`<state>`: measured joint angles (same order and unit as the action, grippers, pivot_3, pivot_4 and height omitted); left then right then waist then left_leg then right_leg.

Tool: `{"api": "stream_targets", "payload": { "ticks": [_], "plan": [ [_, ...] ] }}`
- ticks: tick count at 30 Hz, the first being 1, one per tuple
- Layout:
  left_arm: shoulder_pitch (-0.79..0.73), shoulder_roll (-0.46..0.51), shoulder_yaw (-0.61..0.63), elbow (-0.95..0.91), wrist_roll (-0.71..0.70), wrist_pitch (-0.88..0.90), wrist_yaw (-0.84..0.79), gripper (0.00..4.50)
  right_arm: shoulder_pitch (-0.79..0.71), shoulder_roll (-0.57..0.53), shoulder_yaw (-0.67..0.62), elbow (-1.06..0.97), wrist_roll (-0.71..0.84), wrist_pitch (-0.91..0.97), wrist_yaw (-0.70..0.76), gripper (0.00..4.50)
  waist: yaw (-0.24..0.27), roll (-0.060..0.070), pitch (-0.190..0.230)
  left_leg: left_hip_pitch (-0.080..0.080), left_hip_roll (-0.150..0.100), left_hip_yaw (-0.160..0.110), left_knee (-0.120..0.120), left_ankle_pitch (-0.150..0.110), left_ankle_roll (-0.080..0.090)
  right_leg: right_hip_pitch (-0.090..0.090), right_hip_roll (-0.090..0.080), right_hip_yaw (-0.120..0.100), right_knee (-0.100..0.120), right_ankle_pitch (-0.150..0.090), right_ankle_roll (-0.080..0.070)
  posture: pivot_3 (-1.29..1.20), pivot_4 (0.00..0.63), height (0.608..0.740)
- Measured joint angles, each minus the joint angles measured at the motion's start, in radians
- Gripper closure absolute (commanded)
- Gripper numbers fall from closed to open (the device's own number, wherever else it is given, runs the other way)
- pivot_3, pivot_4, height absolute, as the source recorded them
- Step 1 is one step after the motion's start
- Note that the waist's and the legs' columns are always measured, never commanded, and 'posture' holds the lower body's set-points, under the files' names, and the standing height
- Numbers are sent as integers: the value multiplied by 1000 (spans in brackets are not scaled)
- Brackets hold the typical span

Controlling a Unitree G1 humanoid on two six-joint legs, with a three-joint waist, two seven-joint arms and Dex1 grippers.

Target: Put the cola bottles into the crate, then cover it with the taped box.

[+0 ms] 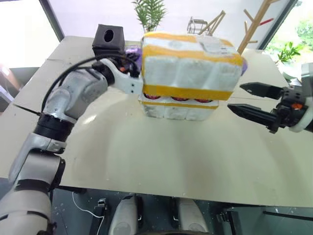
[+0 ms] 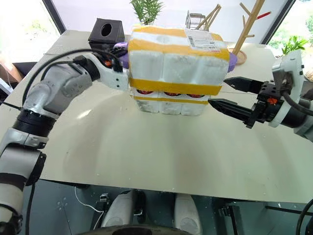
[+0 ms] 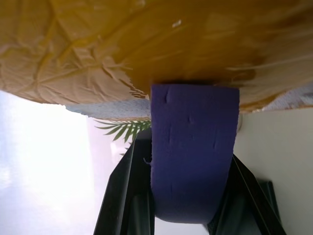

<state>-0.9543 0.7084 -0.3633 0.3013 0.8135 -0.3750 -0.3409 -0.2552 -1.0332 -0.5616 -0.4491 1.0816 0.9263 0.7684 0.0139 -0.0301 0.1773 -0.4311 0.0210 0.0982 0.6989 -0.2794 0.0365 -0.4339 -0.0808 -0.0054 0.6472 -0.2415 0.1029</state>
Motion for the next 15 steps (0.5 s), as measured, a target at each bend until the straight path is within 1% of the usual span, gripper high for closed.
{"api": "stream_targets", "payload": {
  "ticks": [1,4,5,6,7,10,12,13,15],
  "plan": [
    [4,0,-7,0,19,-1,9,3431,0,0,0,0,3,0,-4,0,0,0,0,0,0,0,0,0,0,0,0,0,0,0,0,0,150,740],
    [20,5,-15,0,43,-10,16,2570,0,2,0,-1,6,-1,-16,0,0,0,0,0,0,0,0,0,0,0,-1,0,0,0,0,0,150,740],
    [33,7,-16,0,47,-16,15,2044,0,2,0,-1,11,-1,-18,0,0,0,0,0,0,0,0,0,0,0,-1,0,0,0,0,0,150,740],
    [50,9,-16,-3,47,-25,13,1680,0,3,0,-1,14,-1,-19,0,-1,0,0,1,0,0,0,0,0,0,-1,0,0,0,0,0,150,740],
    [70,19,-15,-6,45,-31,7,1202,0,3,0,-1,15,-2,-20,0,-2,0,0,1,0,0,0,0,0,0,0,0,0,0,0,0,150,740],
    [128,52,-10,-43,22,-55,-14,1202,1,7,0,-1,15,-10,-23,0,-2,0,0,1,1,0,0,0,0,0,0,0,0,0,0,0,150,740],
    [136,74,-5,-74,10,-75,-20,1202,1,12,1,-2,15,-16,-23,0,-2,0,0,1,1,0,0,0,0,1,-1,0,0,0,0,0,150,740],
    [169,115,11,-117,-3,-107,-18,1202,6,13,1,-1,12,-20,-18,0,-2,0,0,2,1,0,0,-1,1,1,-1,0,0,0,0,0,150,740],
    [228,160,39,-163,-37,-150,-17,1202,20,15,4,0,1,-28,-11,0,-3,1,0,3,1,0,-1,-1,1,2,-1,1,0,0,0,0,150,740]
  ]
}}
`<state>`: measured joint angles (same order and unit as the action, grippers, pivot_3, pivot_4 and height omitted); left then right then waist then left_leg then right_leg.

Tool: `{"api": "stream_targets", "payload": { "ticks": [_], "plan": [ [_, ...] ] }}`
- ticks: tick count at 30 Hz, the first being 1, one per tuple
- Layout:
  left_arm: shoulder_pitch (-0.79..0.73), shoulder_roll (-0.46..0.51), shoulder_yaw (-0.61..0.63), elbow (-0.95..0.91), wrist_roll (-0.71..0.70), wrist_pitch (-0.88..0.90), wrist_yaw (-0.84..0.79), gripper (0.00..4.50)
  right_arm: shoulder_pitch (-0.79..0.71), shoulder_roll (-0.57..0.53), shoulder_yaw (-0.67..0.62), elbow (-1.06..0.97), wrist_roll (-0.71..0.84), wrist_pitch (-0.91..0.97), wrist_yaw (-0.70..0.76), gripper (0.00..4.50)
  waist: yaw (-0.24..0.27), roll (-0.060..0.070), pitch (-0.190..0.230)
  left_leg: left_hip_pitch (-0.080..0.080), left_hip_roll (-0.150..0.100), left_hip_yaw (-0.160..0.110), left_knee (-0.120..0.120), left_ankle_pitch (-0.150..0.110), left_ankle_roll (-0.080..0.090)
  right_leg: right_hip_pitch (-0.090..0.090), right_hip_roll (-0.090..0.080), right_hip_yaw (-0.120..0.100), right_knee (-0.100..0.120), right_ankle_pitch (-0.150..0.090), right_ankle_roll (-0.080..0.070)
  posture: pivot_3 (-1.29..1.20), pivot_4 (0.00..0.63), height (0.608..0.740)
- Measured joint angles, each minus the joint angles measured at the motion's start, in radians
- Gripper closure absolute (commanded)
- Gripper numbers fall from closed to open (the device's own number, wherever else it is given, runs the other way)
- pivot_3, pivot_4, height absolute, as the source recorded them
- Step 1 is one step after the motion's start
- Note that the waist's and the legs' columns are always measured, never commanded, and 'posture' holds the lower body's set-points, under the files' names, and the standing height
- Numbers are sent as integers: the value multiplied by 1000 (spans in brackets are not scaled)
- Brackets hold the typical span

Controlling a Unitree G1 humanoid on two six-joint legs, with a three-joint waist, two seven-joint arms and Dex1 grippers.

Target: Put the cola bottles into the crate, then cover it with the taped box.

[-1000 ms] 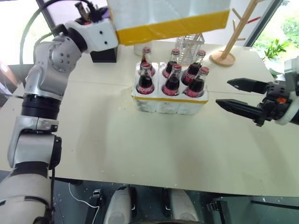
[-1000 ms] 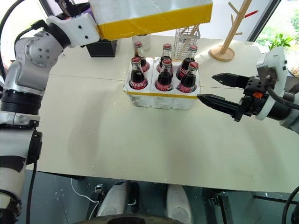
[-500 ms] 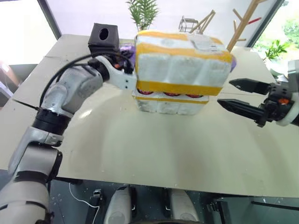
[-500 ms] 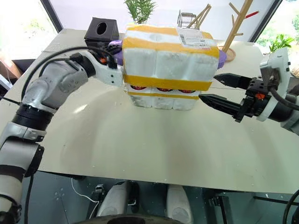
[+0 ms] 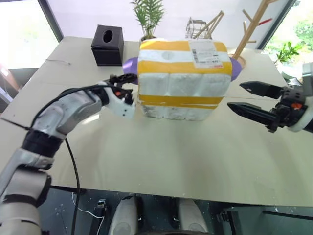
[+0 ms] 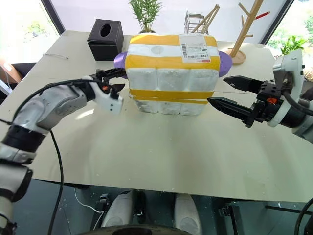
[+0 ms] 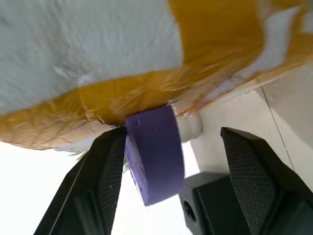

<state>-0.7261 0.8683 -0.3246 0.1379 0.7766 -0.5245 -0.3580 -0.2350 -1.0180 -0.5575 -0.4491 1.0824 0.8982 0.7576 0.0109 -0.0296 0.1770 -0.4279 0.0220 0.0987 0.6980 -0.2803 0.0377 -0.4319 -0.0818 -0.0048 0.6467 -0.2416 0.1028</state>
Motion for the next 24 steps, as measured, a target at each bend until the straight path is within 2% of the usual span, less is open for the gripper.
{"api": "stream_targets", "payload": {
  "ticks": [2,4,5,6,8,9,13,15,18,24],
  "plan": [
    [62,42,24,-33,-40,-36,-6,1202,16,3,1,2,-15,-13,8,0,0,0,0,1,0,0,0,0,0,0,0,0,0,0,0,0,150,740],
    [155,91,81,-75,-157,-58,-38,1202,33,12,2,4,-30,-28,16,0,-2,0,0,2,2,0,0,0,0,1,-1,0,0,0,0,0,150,740],
    [229,118,132,-104,-293,-49,-90,1202,42,18,5,6,-41,-34,20,0,-3,1,0,2,2,0,0,0,0,1,-1,0,0,0,-1,0,150,740],
    [263,128,158,-115,-362,-42,-117,1202,52,18,5,12,-46,-34,22,0,-5,1,0,2,3,0,0,0,-1,1,-2,0,1,0,-1,0,150,740],
    [345,121,252,-169,-620,76,-209,1202,63,18,10,30,-66,-41,35,0,-1,1,0,2,3,-1,0,1,-2,2,-3,-1,1,0,-1,0,150,740],
    [364,119,288,-193,-718,160,-250,1202,61,18,13,36,-71,-44,40,0,0,1,0,2,3,-1,0,1,-3,2,-3,-1,1,0,-1,0,150,740],
    [395,155,498,-253,-1408,900,-432,1202,33,15,34,89,-98,-62,77,0,-7,1,0,4,3,-1,0,1,-4,4,1,-1,1,0,-1,0,150,740],
    [370,186,564,-232,-1581,1094,-497,1202,13,7,48,123,-115,-67,98,0,-8,2,0,5,2,-1,0,1,-3,4,2,-1,0,0,-1,0,150,740],
    [337,243,628,-205,-1666,1207,-608,1202,-30,-17,88,174,-136,-71,145,0,-11,2,0,5,2,0,0,1,-3,4,3,-1,0,0,-1,0,150,740],
    [291,276,652,-149,-1664,1260,-707,1202,-104,-19,167,246,-187,-93,205,0,-12,2,0,5,2,1,0,1,-3,4,3,-1,0,-2,-4,0,150,740]
  ]
}}
